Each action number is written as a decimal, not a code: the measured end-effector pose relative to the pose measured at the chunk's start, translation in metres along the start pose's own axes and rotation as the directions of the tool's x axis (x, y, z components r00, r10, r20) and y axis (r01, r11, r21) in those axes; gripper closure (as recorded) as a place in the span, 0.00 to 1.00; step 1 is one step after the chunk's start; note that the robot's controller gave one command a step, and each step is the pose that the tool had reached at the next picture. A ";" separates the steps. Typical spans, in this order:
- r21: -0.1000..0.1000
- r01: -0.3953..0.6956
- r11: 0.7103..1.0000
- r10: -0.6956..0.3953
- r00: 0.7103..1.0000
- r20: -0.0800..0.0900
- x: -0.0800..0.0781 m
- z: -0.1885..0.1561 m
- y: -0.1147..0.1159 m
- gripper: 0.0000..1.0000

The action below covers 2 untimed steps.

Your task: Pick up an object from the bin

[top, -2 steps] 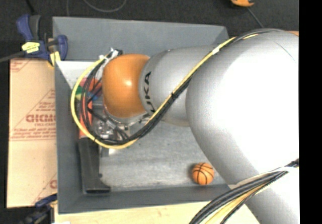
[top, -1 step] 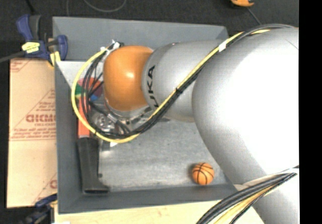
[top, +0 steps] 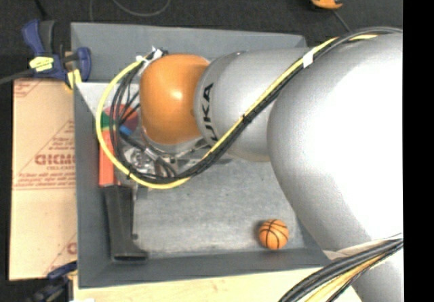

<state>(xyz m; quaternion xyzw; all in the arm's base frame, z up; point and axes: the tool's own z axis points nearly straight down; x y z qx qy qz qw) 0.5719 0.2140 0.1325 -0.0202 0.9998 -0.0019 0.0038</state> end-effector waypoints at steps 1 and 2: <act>0.001 0.009 1.000 -0.009 1.000 -0.001 -0.004 -0.017 0.003 1.00; -0.001 0.010 1.000 -0.010 1.000 -0.010 -0.002 -0.074 0.003 1.00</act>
Offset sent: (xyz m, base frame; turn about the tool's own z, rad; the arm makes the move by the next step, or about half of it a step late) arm 0.0010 0.0023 0.2481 -0.0003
